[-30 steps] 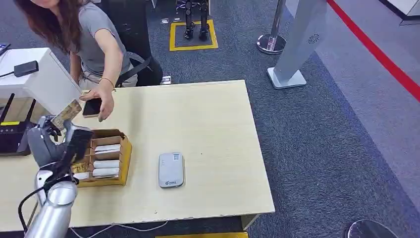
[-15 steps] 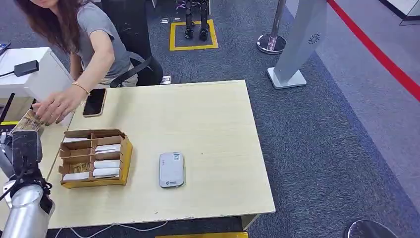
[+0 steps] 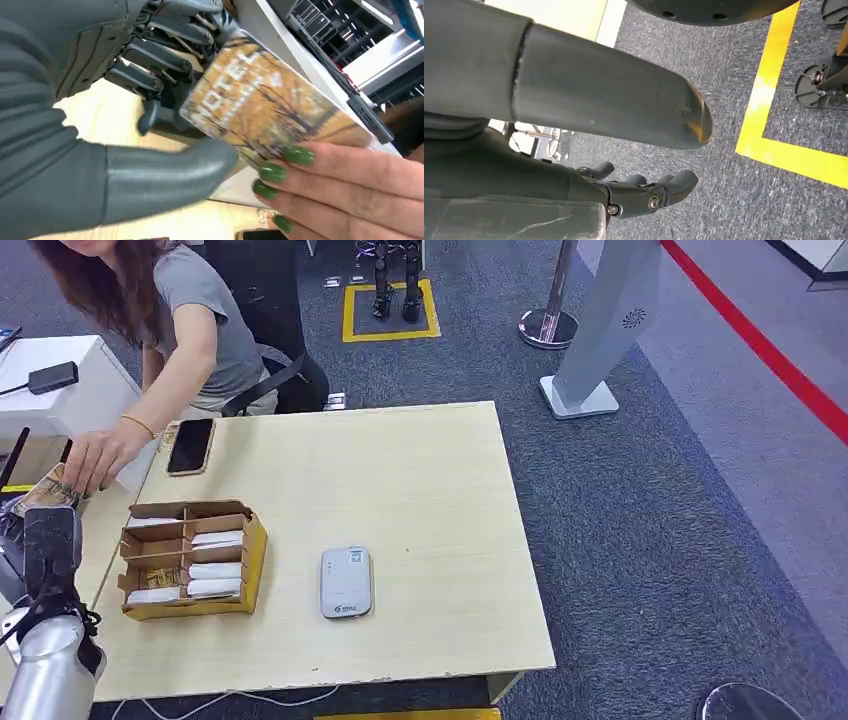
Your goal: Pass the card to the sensor for recognition and then transmit it.
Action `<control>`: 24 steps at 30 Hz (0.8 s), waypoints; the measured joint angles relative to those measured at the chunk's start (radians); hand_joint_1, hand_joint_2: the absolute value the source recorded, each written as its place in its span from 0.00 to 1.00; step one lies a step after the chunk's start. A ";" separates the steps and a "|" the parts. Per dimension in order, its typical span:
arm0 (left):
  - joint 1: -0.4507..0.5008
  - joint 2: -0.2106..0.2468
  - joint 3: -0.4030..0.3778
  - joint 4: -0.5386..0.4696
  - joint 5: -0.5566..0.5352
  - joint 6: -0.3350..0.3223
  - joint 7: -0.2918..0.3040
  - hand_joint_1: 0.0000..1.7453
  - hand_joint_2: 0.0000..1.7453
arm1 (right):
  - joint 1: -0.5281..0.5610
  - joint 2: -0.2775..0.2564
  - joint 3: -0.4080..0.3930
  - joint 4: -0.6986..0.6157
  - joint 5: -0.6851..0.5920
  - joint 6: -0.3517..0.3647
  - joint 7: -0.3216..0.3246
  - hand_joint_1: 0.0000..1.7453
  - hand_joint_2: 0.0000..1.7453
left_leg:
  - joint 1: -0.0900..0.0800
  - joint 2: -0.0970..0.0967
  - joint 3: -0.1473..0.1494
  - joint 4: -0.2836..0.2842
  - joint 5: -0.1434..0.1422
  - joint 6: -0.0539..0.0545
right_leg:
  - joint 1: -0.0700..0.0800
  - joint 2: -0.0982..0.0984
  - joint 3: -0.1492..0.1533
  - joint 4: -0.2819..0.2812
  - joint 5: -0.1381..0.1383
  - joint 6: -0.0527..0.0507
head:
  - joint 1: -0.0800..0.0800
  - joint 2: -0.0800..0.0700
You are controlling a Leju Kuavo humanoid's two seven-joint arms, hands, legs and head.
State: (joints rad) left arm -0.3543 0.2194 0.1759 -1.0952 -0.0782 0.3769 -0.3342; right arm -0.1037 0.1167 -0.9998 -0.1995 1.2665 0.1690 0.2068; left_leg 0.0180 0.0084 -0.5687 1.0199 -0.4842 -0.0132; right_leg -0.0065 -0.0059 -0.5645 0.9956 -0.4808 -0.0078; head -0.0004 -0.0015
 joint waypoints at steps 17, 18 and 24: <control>0.000 0.000 0.007 0.003 -0.023 0.011 -0.005 0.00 1.00 | 0.000 0.000 0.000 0.000 0.000 0.000 0.000 0.00 0.00 | 0.000 0.000 0.000 0.000 0.000 0.000 | 0.000 0.000 0.000 0.000 0.000 0.000 | 0.000 0.000; 0.000 0.001 0.007 0.002 -0.031 0.015 -0.007 0.00 1.00 | 0.001 0.000 0.000 0.000 0.000 0.000 0.000 0.00 0.00 | 0.000 0.000 0.000 0.000 0.000 0.000 | 0.000 0.000 0.000 0.000 0.000 0.000 | 0.000 0.000; 0.030 0.014 0.005 -0.026 -0.188 0.082 -0.010 0.00 1.00 | 0.001 0.000 -0.001 0.000 -0.012 -0.003 -0.006 0.00 0.00 | 0.000 0.002 0.000 0.000 0.000 0.000 | 0.000 0.002 0.000 0.000 0.000 0.000 | 0.000 0.000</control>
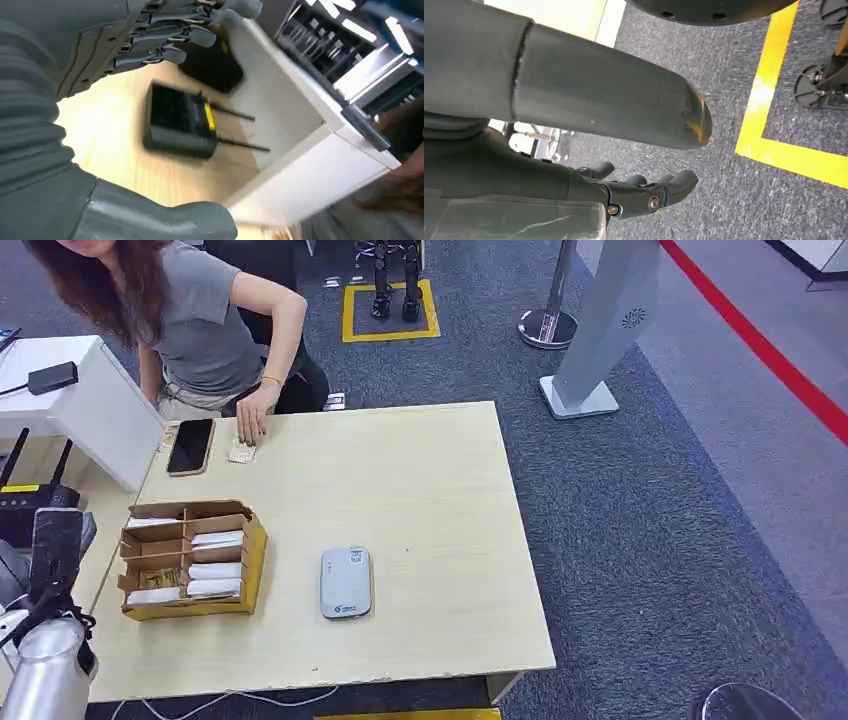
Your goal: Pass the card to the sensor for recognition and then transmit it.
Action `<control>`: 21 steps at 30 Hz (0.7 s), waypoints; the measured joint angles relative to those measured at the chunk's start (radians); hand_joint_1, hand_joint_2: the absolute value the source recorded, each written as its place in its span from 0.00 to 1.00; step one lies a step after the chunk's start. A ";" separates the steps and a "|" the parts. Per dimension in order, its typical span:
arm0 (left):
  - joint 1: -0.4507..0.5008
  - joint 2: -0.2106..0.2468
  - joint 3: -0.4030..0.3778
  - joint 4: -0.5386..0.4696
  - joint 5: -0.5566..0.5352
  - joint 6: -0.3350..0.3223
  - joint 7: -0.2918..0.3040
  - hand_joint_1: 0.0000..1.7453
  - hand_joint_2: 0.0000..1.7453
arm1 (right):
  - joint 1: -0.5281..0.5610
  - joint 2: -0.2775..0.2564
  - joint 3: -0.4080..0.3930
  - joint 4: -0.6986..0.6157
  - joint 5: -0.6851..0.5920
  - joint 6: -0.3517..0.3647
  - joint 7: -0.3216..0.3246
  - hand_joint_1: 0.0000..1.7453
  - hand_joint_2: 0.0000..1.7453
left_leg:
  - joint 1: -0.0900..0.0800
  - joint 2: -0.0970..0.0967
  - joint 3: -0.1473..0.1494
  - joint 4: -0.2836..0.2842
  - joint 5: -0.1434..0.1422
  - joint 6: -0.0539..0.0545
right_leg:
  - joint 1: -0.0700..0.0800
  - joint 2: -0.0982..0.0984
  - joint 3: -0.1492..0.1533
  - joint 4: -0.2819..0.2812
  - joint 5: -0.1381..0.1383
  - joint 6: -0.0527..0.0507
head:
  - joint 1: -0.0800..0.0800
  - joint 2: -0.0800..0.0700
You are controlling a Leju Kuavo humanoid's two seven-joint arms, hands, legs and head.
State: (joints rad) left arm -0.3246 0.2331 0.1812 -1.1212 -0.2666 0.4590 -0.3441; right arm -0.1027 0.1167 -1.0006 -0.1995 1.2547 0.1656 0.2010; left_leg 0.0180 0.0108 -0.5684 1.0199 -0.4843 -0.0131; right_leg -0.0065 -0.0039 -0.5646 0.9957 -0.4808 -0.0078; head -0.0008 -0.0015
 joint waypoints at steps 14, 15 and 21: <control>0.533 0.111 -0.064 -0.639 -0.864 0.106 0.330 0.00 1.00 | 0.018 0.000 -0.057 0.000 -0.076 -0.021 0.007 0.00 0.00 | 0.000 0.006 0.001 -0.001 -0.006 0.001 | 0.000 0.005 0.000 -0.001 -0.003 0.001 | 0.000 0.000; 0.566 0.119 -0.063 -0.679 -0.886 0.106 0.347 0.00 1.00 | 0.018 0.000 -0.062 0.000 -0.082 -0.023 0.007 0.00 0.00 | 0.000 0.006 0.001 -0.001 -0.006 0.001 | 0.000 0.005 0.000 -0.001 -0.003 0.001 | 0.000 0.000; 0.673 0.131 -0.049 -0.813 -0.905 0.108 0.365 0.00 1.00 | 0.019 0.000 -0.076 0.000 -0.082 -0.029 0.007 0.00 0.00 | 0.000 0.004 0.001 -0.001 -0.006 0.001 | 0.000 0.003 0.000 -0.001 -0.003 0.001 | 0.000 0.000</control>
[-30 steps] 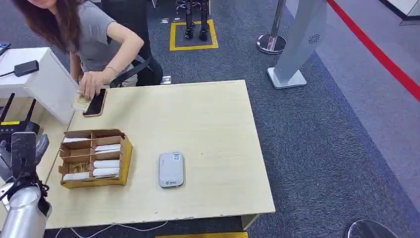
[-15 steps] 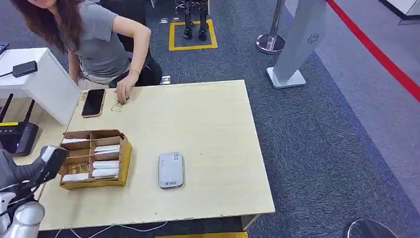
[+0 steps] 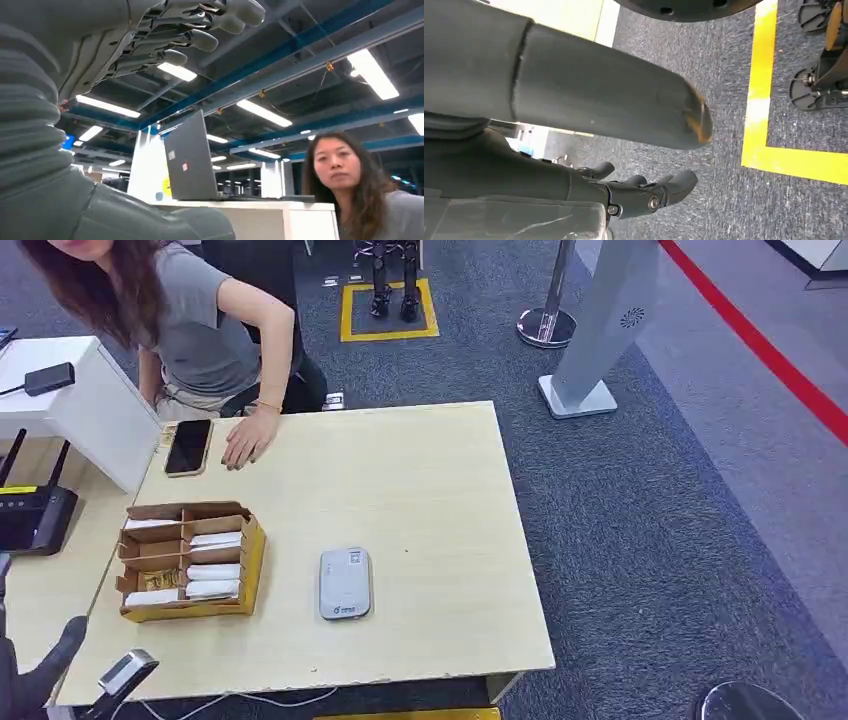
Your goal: Pass the card to the sensor for recognition and then transmit it.
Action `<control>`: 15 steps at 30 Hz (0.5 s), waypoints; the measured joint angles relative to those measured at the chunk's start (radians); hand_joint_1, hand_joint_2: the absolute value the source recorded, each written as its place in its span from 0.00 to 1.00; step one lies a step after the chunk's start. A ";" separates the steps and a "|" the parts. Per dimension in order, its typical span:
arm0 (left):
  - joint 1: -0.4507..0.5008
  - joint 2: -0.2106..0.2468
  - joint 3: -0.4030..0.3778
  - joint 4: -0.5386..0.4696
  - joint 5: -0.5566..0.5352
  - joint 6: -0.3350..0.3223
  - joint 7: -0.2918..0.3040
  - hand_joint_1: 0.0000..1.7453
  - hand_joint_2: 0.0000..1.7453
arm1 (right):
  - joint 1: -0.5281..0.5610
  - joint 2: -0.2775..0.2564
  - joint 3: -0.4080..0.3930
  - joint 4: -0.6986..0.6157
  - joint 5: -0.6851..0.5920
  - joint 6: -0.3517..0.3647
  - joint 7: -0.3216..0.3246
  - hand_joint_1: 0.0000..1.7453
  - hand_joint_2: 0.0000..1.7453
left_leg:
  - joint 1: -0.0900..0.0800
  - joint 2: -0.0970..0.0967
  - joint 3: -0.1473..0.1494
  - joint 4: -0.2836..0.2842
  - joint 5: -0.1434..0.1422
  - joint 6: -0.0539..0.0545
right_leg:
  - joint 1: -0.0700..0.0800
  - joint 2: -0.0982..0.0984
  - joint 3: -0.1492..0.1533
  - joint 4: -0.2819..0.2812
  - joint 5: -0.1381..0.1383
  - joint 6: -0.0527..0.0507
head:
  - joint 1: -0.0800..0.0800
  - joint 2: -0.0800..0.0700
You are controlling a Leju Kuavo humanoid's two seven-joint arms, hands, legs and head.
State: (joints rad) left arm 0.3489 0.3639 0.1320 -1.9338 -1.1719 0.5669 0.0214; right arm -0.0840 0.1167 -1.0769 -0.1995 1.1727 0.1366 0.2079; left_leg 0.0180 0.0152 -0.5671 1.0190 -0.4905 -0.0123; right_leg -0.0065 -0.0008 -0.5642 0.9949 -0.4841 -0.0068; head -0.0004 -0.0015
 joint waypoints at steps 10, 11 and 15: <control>0.031 0.000 0.002 -0.056 -0.007 0.000 0.001 0.00 1.00 | 0.000 0.000 -0.003 0.000 0.000 0.000 0.000 0.00 0.00 | 0.000 -0.001 0.000 0.000 0.000 0.000 | 0.000 -0.001 0.001 0.000 0.000 0.000 | 0.000 0.000; 0.032 0.000 0.002 -0.058 -0.008 0.000 0.002 0.00 1.00 | 0.000 0.000 -0.004 0.000 0.000 0.000 0.000 0.00 0.00 | 0.000 -0.001 0.000 0.000 0.000 0.000 | 0.000 -0.001 0.001 0.000 0.000 0.000 | 0.000 0.000; 0.032 0.000 0.002 -0.059 -0.054 -0.005 0.010 0.00 1.00 | -0.001 0.000 -0.006 0.000 0.000 0.001 0.000 0.00 0.00 | 0.000 -0.001 0.000 0.000 0.000 0.000 | 0.000 -0.001 0.001 0.000 0.000 0.000 | 0.000 0.000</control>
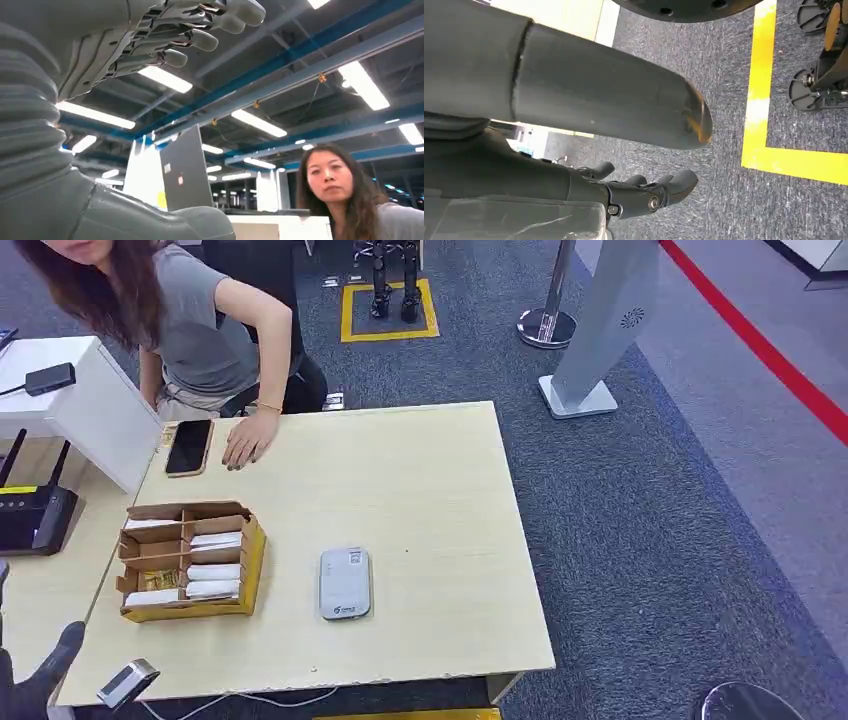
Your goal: Pass the card to the sensor for recognition and then transmit it.
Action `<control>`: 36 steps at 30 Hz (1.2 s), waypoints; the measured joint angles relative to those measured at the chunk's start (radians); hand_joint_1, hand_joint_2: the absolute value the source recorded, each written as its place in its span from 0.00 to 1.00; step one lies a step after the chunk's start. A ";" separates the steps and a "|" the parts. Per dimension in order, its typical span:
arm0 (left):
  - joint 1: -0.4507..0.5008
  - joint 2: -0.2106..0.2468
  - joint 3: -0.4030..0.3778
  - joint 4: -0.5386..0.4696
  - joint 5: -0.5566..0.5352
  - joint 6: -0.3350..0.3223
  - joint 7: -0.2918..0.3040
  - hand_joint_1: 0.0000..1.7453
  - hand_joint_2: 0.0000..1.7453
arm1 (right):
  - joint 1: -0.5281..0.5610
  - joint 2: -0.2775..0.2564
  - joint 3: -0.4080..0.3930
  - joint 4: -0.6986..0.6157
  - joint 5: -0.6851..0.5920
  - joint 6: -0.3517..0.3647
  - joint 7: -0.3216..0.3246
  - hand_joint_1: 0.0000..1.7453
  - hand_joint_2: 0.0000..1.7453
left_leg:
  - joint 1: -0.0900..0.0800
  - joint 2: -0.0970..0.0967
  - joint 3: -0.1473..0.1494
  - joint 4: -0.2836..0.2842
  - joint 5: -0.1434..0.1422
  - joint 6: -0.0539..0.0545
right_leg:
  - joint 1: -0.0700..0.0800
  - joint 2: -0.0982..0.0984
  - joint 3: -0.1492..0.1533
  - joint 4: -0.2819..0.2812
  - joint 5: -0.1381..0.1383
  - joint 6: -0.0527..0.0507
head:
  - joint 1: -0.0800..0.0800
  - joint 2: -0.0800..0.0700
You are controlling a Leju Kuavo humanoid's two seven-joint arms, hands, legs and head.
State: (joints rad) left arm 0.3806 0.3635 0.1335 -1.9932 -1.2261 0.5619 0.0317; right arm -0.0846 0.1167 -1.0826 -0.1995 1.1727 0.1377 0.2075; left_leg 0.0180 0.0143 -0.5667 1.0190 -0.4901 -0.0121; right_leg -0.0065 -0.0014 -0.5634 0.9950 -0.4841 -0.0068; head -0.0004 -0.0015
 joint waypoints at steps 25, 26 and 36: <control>-0.093 0.093 -0.212 0.164 -0.094 -0.491 0.318 0.00 1.00 | 0.000 0.000 -0.027 0.000 -0.019 0.000 0.003 0.00 0.00 | 0.000 -0.001 0.001 0.000 0.000 0.000 | 0.000 -0.001 0.000 0.000 0.000 0.000 | 0.000 0.000; -0.092 0.100 -0.218 0.161 -0.094 -0.499 0.322 0.00 1.00 | 0.000 0.000 -0.028 0.000 -0.019 0.000 0.002 0.00 0.00 | 0.000 -0.001 0.001 0.000 0.000 0.000 | 0.000 -0.001 0.000 0.000 0.000 0.000 | 0.000 0.000; -0.111 0.132 -0.258 0.157 -0.082 -0.519 0.313 0.00 1.00 | 0.000 -0.001 -0.035 0.000 -0.018 0.001 0.003 0.00 0.00 | 0.000 -0.001 0.001 0.000 0.000 0.000 | 0.000 0.000 0.001 0.000 0.000 0.000 | 0.001 0.000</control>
State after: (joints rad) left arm 0.2694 0.4955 -0.1244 -1.8360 -1.3077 0.0431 0.3445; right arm -0.0847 0.1160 -1.1177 -0.1999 1.1547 0.1385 0.2110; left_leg 0.0180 0.0134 -0.5656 1.0190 -0.4897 -0.0125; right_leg -0.0065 -0.0019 -0.5629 0.9950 -0.4841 -0.0070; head 0.0004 -0.0015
